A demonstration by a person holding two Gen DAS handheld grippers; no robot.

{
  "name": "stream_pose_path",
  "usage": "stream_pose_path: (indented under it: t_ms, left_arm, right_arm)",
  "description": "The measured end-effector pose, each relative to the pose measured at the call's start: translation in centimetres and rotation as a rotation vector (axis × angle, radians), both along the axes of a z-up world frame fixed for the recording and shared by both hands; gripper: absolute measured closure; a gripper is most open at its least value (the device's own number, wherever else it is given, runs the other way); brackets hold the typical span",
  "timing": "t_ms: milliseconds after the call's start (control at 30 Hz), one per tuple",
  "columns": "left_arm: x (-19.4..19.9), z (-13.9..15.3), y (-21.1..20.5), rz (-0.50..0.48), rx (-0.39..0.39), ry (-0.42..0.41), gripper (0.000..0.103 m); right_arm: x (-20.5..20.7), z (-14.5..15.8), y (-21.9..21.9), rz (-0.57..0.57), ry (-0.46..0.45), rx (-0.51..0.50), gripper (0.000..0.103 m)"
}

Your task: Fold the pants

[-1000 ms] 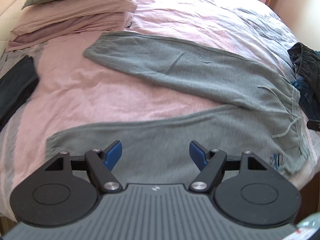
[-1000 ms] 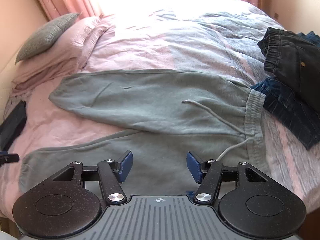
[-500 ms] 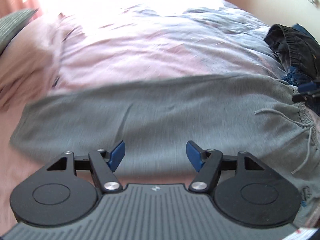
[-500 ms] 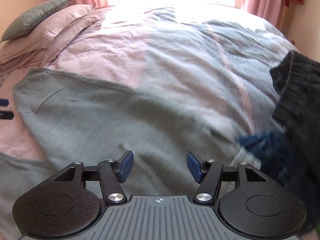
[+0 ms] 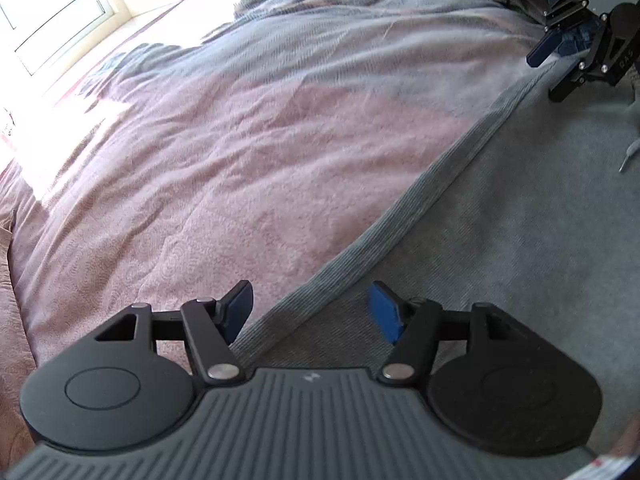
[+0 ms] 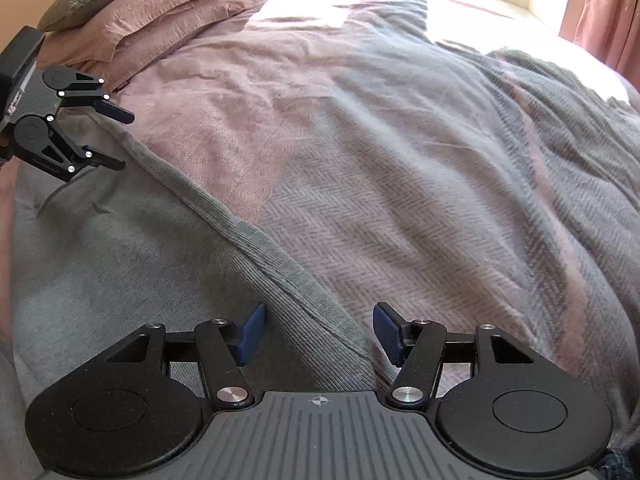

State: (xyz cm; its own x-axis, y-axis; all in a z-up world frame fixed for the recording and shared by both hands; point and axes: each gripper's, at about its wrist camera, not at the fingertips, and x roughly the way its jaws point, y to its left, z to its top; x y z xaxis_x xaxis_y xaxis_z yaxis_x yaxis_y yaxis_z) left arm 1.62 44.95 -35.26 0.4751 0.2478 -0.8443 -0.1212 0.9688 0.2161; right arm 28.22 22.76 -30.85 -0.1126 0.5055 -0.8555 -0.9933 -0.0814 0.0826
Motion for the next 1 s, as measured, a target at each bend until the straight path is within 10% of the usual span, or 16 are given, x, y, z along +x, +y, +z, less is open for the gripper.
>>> stream_pose_path:
  t_ms: [100, 200, 300, 500, 700, 1000]
  left_arm:
    - [-0.4, -1.5, 1.2, -0.061, -0.025, 0.063, 0.039]
    - [-0.5, -2.0, 1.1, -0.093, -0.015, 0.079, 0.050]
    - [-1.1, -1.6, -0.4, -0.094, 0.062, 0.062, 0.092]
    - [-7.8, 4.1, -6.6, 0.057, 0.169, -0.089, 0.097]
    - [-20.3, 9.4, -18.1, 0.273, 0.008, -0.167, 0.097]
    - [-31.4, 5.0, -30.3, 0.542, -0.357, 0.018, 0.088]
  right_arm:
    - [0.4, -0.9, 0.5, -0.014, 0.044, -0.027, 0.047]
    - [0.0, -0.9, 0.2, -0.011, 0.071, -0.032, 0.082]
    - [-2.3, 0.5, -1.0, 0.004, -0.030, 0.020, 0.090]
    - [-10.0, 6.3, -8.3, 0.030, -0.275, 0.210, 0.091]
    - [-22.1, 8.9, -21.3, 0.184, -0.478, 0.268, 0.091]
    - [-30.4, 3.0, -32.6, -0.068, -0.339, -0.171, 0.068]
